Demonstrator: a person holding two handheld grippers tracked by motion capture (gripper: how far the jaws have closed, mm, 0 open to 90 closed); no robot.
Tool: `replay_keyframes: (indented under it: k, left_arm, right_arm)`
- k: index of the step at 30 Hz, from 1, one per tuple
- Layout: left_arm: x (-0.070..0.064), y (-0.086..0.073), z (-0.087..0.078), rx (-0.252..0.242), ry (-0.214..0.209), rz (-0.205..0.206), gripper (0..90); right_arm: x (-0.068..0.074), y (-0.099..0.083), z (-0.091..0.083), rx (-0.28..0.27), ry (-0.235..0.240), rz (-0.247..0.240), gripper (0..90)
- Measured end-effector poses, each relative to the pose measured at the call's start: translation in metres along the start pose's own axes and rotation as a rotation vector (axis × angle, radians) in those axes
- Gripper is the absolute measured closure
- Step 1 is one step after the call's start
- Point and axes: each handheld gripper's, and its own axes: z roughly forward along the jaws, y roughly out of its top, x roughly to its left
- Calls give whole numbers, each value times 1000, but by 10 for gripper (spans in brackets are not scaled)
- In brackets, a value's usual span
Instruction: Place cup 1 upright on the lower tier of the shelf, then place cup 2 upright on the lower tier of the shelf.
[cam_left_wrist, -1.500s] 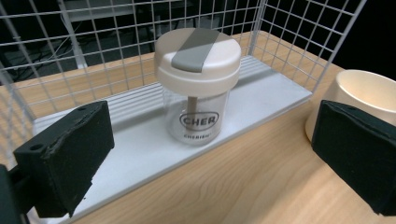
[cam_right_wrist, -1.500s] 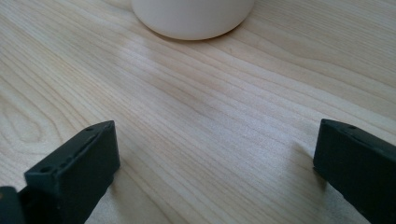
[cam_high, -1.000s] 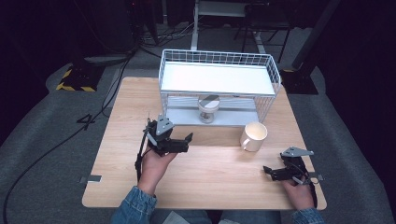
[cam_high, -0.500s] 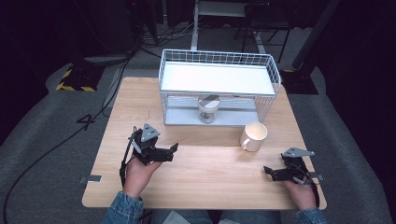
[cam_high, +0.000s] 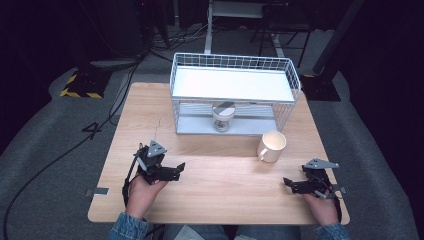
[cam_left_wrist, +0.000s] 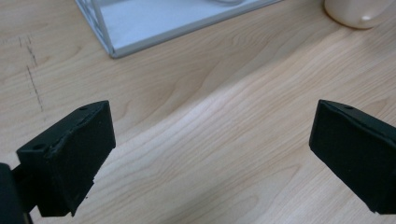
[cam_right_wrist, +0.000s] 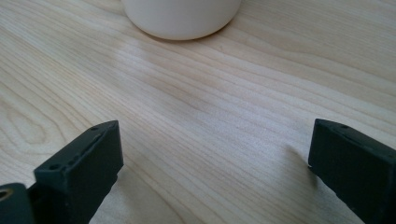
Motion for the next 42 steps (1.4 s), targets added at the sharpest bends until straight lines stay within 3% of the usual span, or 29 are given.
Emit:
replay_keyframes:
  k: [10, 17, 21, 36, 42]
  left_arm:
    - [4, -16, 2, 58, 37, 5, 11]
    - [5, -37, 8, 100, 31, -20, 11]
    - [6, -47, 13, 107, 44, -27, 13]
    - [13, -65, 11, 120, 91, -46, 13]
    - [13, -71, 10, 140, 125, -9, 12]
  right_arm:
    - [3, 4, -9, -15, 12, -11, 35]
    - [5, 8, -17, -38, 24, -10, 35]
    - [7, 12, -19, -64, 59, 1, 35]
    - [9, 30, -11, -115, 68, -11, 36]
    - [4, 42, -3, -140, 74, -11, 35]
